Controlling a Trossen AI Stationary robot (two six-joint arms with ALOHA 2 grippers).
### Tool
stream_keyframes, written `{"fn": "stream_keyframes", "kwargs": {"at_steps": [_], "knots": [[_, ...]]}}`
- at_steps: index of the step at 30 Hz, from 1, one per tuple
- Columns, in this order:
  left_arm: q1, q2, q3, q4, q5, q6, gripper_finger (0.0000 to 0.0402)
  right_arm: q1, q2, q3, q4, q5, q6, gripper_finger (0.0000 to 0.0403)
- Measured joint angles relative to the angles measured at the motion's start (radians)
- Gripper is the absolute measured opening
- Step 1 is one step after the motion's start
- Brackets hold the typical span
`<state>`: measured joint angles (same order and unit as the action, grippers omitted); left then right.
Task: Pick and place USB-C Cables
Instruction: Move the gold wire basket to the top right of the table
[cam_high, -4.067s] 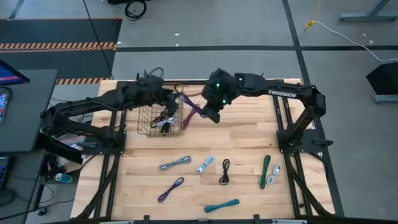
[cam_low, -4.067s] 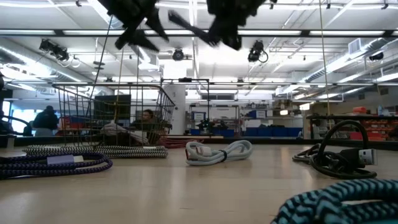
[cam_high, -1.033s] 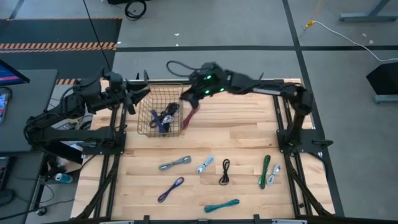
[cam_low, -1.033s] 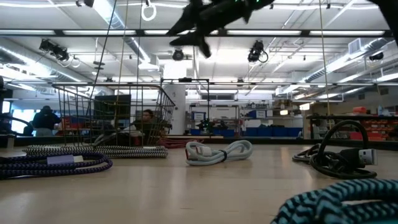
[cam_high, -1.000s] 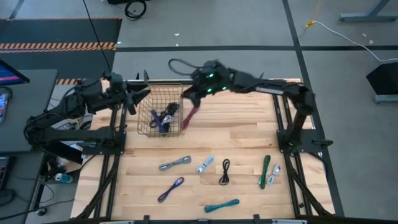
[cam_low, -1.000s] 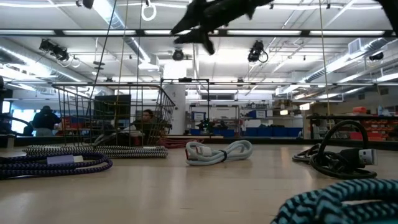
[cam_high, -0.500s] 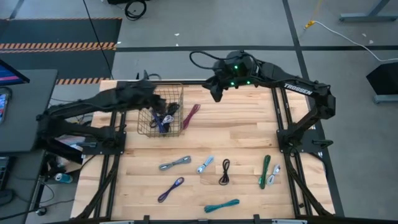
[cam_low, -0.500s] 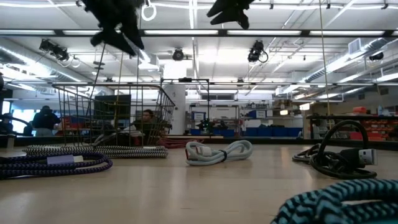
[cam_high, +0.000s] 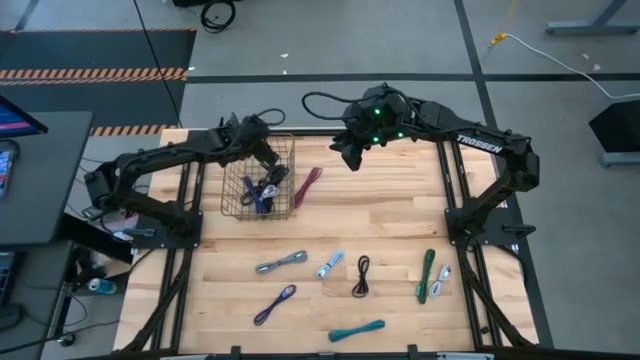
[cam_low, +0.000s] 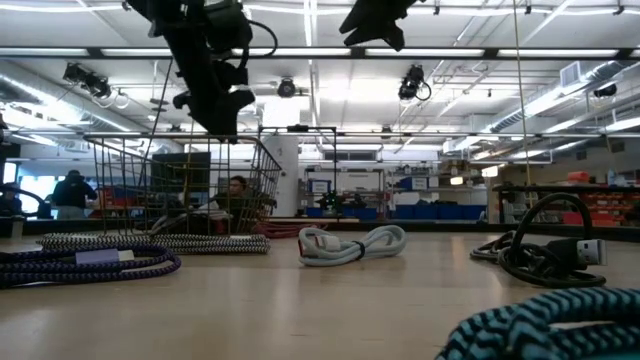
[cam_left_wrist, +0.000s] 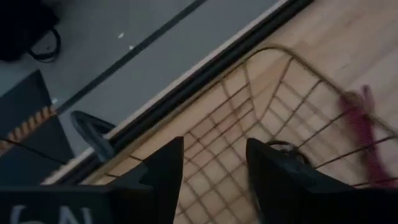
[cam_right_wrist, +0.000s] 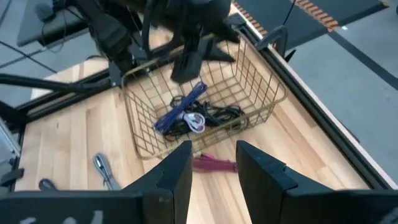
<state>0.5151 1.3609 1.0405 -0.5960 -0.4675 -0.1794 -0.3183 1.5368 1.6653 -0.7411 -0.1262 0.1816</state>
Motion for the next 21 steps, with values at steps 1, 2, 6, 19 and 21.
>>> {"fn": "stream_keyframes", "kwargs": {"at_steps": [1,2,6,19,21], "knots": [[0.014,-0.001,0.0,0.001,0.02,0.024,0.0181,0.0,0.0,0.0,-0.012,-0.004,-0.002,0.013],[0.029,-0.002,0.0,0.007,0.063,0.036,0.0181,0.0,0.0,0.0,-0.029,-0.007,-0.005,0.013],[0.072,-0.007,0.0,-0.008,0.229,0.006,0.0181,-0.006,0.0,-0.001,-0.179,0.005,-0.059,0.013],[0.103,-0.008,0.0,-0.029,0.258,-0.011,0.0181,-0.02,0.051,-0.152,-0.237,-0.017,-0.156,0.013],[0.099,-0.011,0.0,-0.043,0.339,-0.053,0.018,-0.02,0.05,-0.173,-0.228,-0.036,-0.141,0.013]]}}
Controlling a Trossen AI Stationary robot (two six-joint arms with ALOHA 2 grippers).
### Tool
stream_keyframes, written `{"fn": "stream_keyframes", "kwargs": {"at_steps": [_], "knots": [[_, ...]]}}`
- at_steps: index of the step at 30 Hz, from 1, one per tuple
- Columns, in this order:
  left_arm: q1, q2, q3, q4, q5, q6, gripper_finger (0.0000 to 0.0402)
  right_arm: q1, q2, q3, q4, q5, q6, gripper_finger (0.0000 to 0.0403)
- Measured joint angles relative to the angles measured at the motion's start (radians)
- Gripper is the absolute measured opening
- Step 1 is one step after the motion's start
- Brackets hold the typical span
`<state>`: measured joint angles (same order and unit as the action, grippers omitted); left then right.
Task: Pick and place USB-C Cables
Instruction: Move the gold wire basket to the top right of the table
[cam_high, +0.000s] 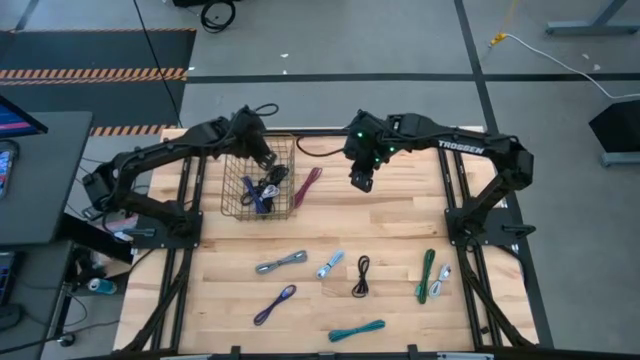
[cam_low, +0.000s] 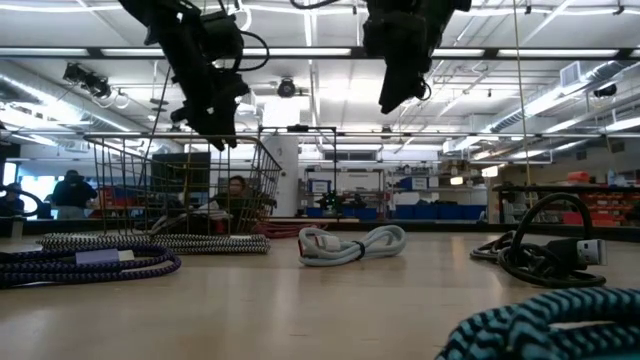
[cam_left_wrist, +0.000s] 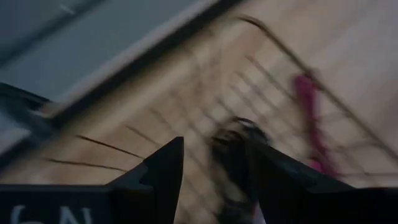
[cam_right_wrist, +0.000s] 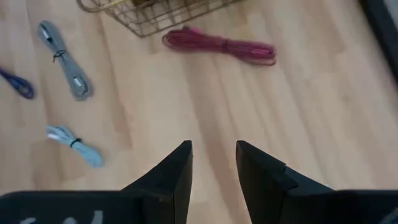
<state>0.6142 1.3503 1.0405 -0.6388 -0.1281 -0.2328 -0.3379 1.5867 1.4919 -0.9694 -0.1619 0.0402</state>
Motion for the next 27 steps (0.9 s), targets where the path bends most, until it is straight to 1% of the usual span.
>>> {"fn": "stream_keyframes", "kwargs": {"at_steps": [3,7,10,12,15,17,20,24,27], "knots": [[-0.014,-0.003,0.0,-0.011,0.092,-0.062,0.018,0.012,0.0,-0.032,0.049,-0.046,0.036,0.013],[-0.023,-0.013,0.0,-0.033,0.099,-0.113,0.018,0.064,0.0,-0.094,0.133,-0.106,0.074,0.013],[-0.022,-0.018,0.0,-0.036,0.099,-0.123,0.018,0.106,0.0,-0.134,0.155,-0.091,0.08,0.013],[-0.028,-0.033,0.0,-0.03,0.098,-0.127,0.018,0.124,0.0,-0.156,0.153,-0.055,0.087,0.013],[-0.043,-0.043,0.001,-0.044,0.099,-0.178,0.0177,0.134,0.0,-0.163,0.158,-0.015,0.1,0.013],[-0.064,-0.052,0.001,-0.056,0.099,-0.192,0.0176,0.134,0.0,-0.163,0.178,-0.013,0.116,0.013],[-0.111,-0.052,0.001,-0.09,0.099,-0.21,0.0176,0.134,0.0,-0.163,0.233,-0.018,0.116,0.013],[-0.183,-0.052,0.001,-0.116,0.093,-0.23,0.0176,0.114,0.0,-0.163,0.296,-0.016,0.06,0.013],[-0.239,-0.058,0.001,-0.102,0.028,-0.246,0.0176,0.079,0.0,-0.163,0.334,-0.018,0.044,0.013]]}}
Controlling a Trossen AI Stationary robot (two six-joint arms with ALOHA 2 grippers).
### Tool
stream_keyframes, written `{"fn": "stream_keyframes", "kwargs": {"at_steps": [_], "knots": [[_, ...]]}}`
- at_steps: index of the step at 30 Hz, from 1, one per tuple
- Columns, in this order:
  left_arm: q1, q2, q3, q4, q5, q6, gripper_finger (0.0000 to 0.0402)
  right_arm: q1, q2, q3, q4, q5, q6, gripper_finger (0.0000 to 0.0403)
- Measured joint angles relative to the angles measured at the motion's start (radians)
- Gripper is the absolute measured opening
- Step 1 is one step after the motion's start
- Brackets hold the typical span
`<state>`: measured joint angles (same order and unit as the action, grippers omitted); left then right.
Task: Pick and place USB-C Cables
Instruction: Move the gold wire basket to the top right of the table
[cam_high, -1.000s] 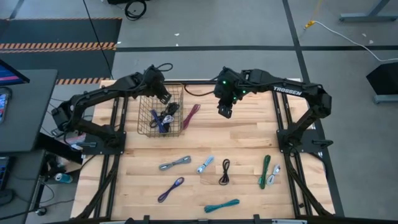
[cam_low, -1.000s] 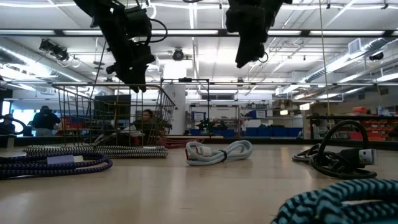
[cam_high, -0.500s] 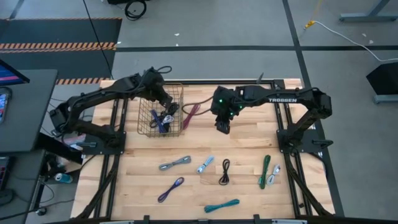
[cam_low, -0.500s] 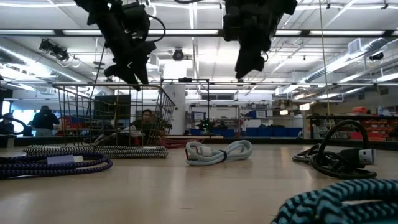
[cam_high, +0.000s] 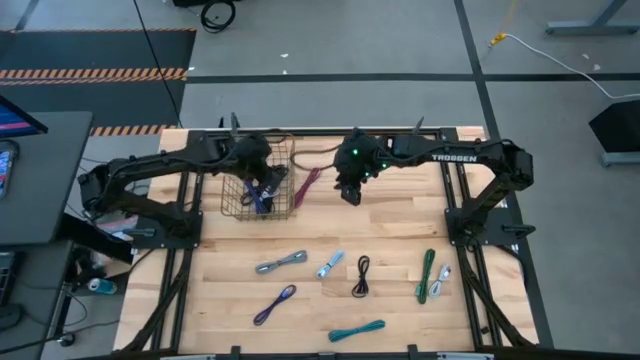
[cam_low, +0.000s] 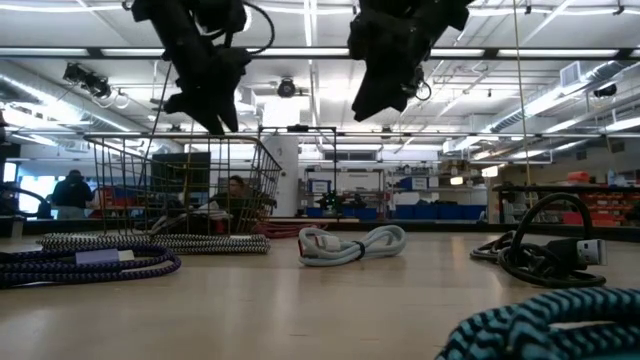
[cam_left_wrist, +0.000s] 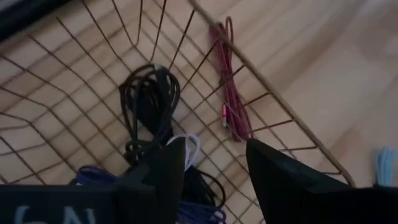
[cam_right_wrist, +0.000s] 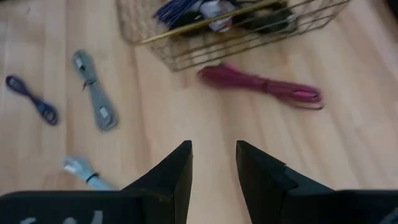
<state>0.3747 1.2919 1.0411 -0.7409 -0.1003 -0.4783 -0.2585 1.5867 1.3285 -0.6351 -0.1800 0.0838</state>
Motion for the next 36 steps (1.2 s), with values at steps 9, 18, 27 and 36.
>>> {"fn": "stream_keyframes", "kwargs": {"at_steps": [9,18,27,36], "knots": [[-0.097,-0.112,0.078,0.021,-0.194,-0.029,0.0176,-0.123,0.008,0.0,0.03,-0.1,-0.039,0.013],[-0.155,-0.196,0.211,-0.009,-0.31,0.019,0.0176,-0.184,0.149,0.001,0.064,-0.161,-0.062,0.013],[-0.208,-0.228,0.241,-0.022,-0.326,0.04,0.0176,-0.201,0.302,0.034,0.138,-0.222,-0.08,0.013],[-0.233,-0.242,0.241,-0.02,-0.326,0.045,0.0176,-0.256,0.439,0.217,0.09,-0.293,-0.083,0.013]]}}
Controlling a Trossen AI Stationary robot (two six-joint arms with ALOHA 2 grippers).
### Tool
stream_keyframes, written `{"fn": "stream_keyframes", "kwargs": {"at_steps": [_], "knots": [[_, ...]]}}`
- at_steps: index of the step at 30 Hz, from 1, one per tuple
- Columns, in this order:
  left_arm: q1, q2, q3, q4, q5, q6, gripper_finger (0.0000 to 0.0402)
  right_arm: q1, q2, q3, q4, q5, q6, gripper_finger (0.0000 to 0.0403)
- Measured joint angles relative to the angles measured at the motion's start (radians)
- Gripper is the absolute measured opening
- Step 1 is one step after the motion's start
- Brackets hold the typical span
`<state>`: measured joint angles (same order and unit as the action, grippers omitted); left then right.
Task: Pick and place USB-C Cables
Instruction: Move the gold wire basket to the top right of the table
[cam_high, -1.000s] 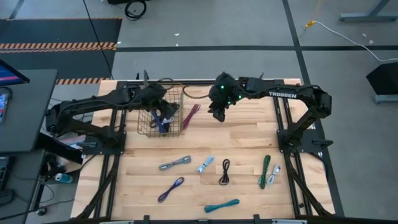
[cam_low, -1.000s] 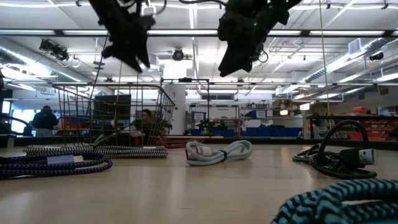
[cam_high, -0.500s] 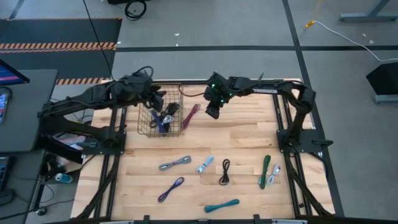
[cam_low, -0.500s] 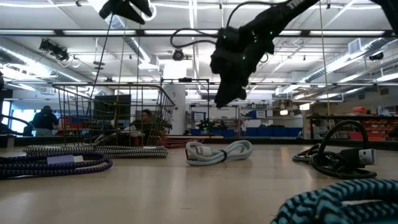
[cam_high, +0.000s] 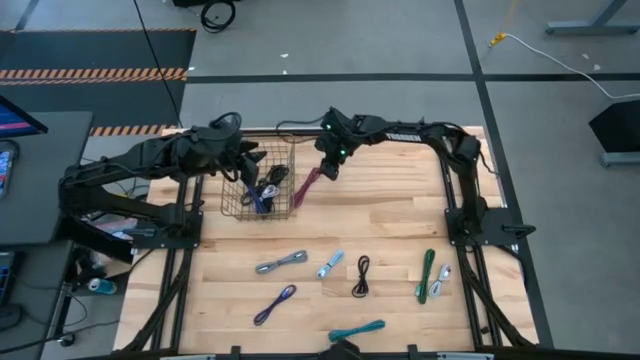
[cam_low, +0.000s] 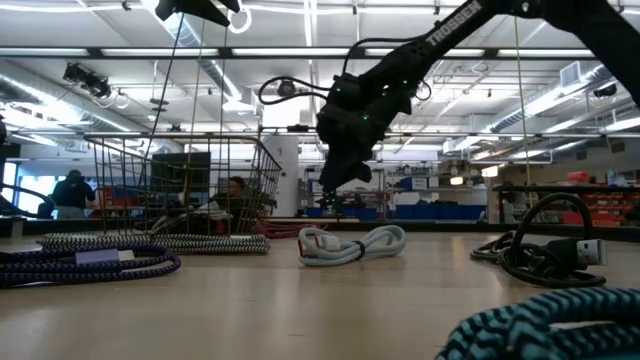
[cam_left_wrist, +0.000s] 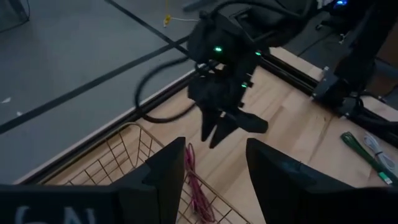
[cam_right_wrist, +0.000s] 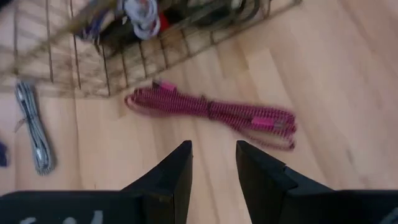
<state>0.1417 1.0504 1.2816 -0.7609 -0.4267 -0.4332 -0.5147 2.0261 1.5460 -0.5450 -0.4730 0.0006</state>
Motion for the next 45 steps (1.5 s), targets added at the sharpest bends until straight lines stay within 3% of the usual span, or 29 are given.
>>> {"fn": "stream_keyframes", "kwargs": {"at_steps": [7,13,18,24,41,45], "knots": [[0.0,0.0,0.0,-0.002,0.0,0.002,0.0176,-0.038,0.128,0.271,-0.282,-0.046,-0.035,0.013],[0.0,0.0,0.0,-0.009,0.0,0.011,0.0176,-0.044,0.248,0.493,-0.602,0.018,-0.126,0.013],[0.0,0.0,0.0,-0.011,0.0,0.011,0.0176,-0.037,0.331,0.609,-0.682,0.043,-0.161,0.013],[0.0,0.0,0.0,-0.014,0.0,0.01,0.0176,-0.037,0.387,0.68,-0.686,0.059,-0.143,0.013],[0.0,0.0,0.0,-0.014,0.0,0.008,0.0176,-0.054,0.394,0.679,-0.734,0.025,-0.124,0.013],[0.0,0.001,0.0,-0.016,0.0,0.008,0.0176,-0.042,0.387,0.742,-0.804,0.032,-0.144,0.0107]]}}
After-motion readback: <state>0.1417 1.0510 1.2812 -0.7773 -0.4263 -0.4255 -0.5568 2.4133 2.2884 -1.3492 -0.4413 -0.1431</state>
